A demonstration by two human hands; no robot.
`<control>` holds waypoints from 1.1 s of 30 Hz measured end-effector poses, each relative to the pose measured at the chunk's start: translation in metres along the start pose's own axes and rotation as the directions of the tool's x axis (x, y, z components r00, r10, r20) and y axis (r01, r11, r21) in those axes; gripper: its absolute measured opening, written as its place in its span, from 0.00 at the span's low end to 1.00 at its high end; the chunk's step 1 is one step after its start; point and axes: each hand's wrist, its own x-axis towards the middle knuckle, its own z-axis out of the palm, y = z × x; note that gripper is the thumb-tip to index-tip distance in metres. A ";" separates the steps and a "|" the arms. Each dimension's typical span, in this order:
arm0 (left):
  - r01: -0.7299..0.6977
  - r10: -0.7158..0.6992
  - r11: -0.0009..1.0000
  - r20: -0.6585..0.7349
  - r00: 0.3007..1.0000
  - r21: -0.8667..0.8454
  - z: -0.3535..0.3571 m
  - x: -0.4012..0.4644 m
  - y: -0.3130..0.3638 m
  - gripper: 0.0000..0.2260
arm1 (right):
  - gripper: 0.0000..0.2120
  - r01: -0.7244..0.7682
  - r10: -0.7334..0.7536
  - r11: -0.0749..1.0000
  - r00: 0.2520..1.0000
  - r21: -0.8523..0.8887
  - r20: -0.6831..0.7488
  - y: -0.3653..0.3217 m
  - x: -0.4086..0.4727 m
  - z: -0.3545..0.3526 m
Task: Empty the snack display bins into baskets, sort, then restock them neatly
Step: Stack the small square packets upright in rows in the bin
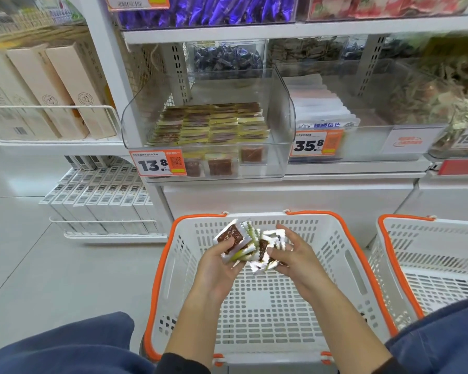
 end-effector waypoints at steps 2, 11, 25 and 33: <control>0.054 -0.055 0.998 0.037 0.998 0.036 0.002 -0.003 0.000 0.09 | 0.19 0.010 -0.010 1.000 1.000 0.003 -0.001 0.001 -0.001 0.000; -0.033 0.033 0.997 0.000 0.999 0.063 0.007 0.002 -0.001 0.10 | 0.08 0.033 -0.019 0.977 0.997 0.211 -0.070 0.000 -0.004 0.002; -0.140 0.125 0.966 0.082 0.989 0.217 0.012 -0.002 -0.009 0.15 | 0.09 0.019 -0.018 0.998 1.000 0.067 -0.024 0.000 -0.006 0.010; 0.009 -0.039 0.981 0.151 0.988 0.193 0.021 -0.009 0.003 0.18 | 0.18 0.196 -0.172 0.942 0.979 -0.272 0.112 -0.003 -0.012 0.013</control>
